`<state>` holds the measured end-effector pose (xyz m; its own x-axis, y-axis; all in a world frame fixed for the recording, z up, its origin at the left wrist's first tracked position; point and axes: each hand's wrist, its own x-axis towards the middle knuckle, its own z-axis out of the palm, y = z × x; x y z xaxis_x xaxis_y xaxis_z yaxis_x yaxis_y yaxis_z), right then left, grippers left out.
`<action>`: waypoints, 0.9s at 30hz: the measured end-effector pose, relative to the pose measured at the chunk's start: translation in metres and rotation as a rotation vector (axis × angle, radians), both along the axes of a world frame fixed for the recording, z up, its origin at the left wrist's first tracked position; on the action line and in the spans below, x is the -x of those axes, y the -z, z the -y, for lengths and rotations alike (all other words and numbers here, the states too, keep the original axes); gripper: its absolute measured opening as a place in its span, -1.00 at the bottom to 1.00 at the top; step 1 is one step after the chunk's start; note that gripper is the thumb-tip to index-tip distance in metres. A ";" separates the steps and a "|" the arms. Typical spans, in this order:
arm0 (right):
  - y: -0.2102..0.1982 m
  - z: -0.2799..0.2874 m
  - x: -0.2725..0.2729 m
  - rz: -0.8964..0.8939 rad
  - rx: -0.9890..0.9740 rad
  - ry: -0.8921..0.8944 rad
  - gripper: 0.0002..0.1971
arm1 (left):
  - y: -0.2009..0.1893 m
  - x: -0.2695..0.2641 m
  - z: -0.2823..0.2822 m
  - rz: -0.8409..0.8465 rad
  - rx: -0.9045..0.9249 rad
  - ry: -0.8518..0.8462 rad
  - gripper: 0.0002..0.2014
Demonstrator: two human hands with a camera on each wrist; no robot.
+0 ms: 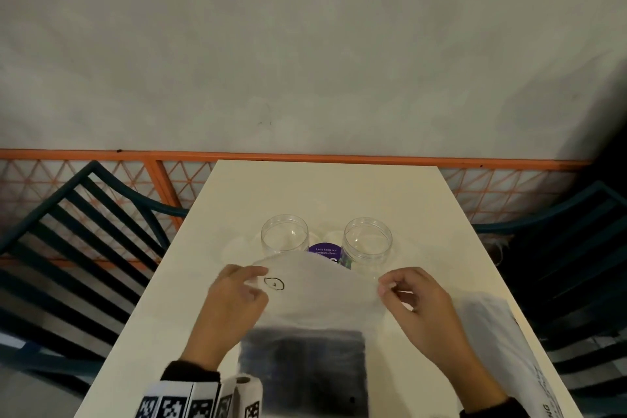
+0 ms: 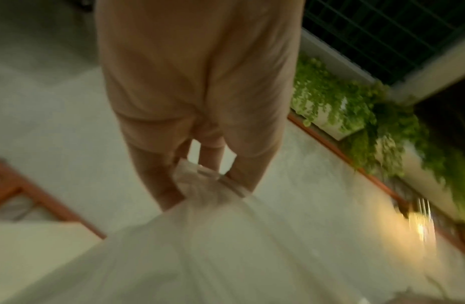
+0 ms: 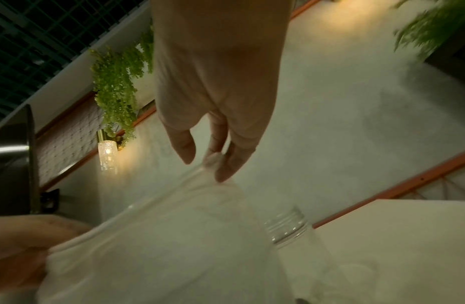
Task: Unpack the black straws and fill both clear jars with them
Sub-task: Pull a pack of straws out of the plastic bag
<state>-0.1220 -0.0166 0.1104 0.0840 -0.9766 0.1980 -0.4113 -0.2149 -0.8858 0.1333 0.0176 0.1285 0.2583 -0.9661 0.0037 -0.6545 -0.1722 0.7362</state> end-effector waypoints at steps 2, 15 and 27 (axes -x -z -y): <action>0.002 0.003 -0.012 0.009 -0.057 0.075 -0.84 | 0.001 0.006 -0.002 -0.163 0.015 0.047 -0.71; 0.001 0.019 -0.014 0.749 -0.797 0.029 -0.84 | 0.018 -0.021 -0.001 -1.545 -0.040 -0.066 -0.42; -0.010 0.020 -0.012 1.063 -0.947 -0.046 -0.71 | 0.016 -0.015 0.001 -1.067 -0.006 0.016 -0.44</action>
<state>-0.1095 -0.0367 0.1201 0.3463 -0.7742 -0.5299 0.5201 0.6285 -0.5783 0.1484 0.0166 0.1122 0.1125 -0.9686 -0.2215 0.3257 -0.1747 0.9292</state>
